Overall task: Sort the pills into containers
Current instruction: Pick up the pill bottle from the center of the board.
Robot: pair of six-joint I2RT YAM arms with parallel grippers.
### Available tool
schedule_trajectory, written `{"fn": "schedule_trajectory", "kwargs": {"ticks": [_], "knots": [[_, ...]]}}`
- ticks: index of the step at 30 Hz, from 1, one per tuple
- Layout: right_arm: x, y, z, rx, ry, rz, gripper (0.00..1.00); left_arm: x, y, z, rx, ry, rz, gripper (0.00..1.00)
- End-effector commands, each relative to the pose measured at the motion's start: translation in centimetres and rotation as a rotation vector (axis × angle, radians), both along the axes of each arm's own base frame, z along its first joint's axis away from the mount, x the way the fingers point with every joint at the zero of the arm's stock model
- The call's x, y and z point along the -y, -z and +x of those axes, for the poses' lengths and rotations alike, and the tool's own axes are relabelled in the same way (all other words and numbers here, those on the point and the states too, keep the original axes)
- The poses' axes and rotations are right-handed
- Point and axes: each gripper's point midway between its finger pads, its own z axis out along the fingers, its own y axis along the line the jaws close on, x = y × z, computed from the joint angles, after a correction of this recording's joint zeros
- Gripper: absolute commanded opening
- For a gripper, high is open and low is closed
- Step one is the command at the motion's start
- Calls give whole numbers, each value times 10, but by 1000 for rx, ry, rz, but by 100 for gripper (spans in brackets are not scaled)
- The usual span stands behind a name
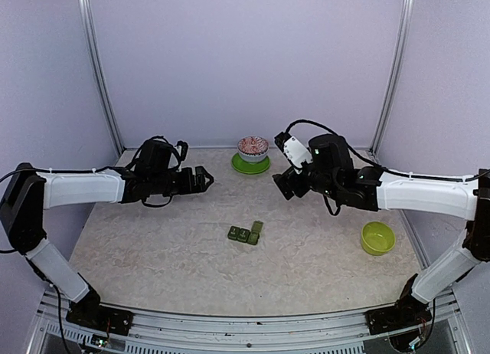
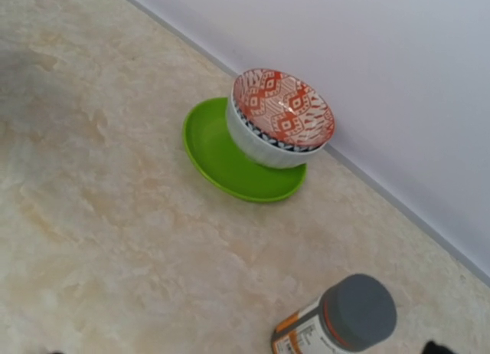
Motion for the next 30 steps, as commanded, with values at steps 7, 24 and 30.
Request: {"fn": "schedule_trajectory", "kwargs": {"ticks": [7, 24, 30], "knots": [[8, -15, -2, 23, 21, 86, 100, -69, -51, 36, 189, -200, 189, 99], [10, -4, 5, -13, 58, 67, 100, -138, -4, 69, 94, -426, 359, 99], [10, 0, 5, -26, 56, 57, 100, -135, 17, 82, 37, -401, 413, 98]]}}
